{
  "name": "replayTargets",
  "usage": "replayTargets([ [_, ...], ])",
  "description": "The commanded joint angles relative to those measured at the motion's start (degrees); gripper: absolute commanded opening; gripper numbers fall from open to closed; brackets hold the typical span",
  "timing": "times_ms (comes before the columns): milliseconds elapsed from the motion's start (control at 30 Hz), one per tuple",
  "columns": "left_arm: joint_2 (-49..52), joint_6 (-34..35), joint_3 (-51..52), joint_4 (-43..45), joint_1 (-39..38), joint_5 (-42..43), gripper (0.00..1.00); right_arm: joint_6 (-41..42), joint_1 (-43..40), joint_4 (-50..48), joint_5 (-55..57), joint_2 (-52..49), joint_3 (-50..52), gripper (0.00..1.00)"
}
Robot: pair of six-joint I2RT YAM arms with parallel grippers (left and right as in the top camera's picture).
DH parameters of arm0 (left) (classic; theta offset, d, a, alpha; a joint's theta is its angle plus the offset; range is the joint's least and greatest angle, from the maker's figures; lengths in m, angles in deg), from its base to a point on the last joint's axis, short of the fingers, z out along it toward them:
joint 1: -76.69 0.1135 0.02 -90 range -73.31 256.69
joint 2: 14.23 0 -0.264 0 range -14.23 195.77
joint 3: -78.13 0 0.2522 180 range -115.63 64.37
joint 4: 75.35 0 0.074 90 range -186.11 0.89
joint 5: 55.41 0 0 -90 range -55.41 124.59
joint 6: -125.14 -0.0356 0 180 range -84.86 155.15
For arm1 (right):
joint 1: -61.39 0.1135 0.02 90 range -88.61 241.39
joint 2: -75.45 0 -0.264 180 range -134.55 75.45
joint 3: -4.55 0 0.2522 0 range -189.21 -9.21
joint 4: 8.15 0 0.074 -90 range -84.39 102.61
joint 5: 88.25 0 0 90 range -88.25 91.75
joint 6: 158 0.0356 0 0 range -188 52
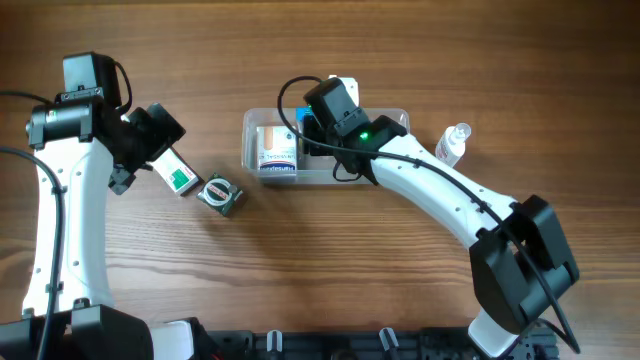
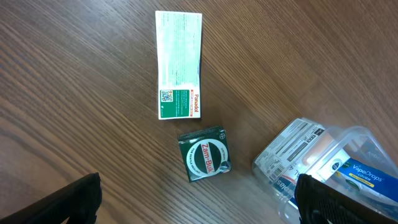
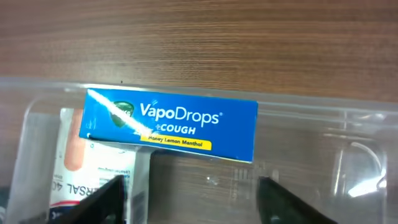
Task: Pack container
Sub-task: 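Lower the Vicks packet into the container beside the Hansaplast box, release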
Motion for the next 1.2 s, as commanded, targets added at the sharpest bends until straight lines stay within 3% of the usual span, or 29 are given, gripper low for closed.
replayTargets([
  [0,0.4,0.0,0.1,0.2,0.2,0.5,1.0,-4.5,0.4,0.1,0.4,2.7,-1.2,0.52],
  [67,0.4,0.0,0.1,0.2,0.2,0.5,1.0,-5.2,0.4,0.1,1.8,5.3,-1.2,0.45],
  [167,0.4,0.0,0.1,0.2,0.2,0.5,1.0,-5.4,0.4,-0.4,3.0,8.1,-1.2,0.09],
  [200,0.4,0.0,0.1,0.2,0.2,0.5,1.0,-6.0,0.4,-0.9,3.0,8.6,-1.2,0.04],
  [1167,0.4,0.0,0.1,0.2,0.2,0.5,1.0,-11.2,0.3,-18.4,4.8,-2.7,-1.1,0.06],
])
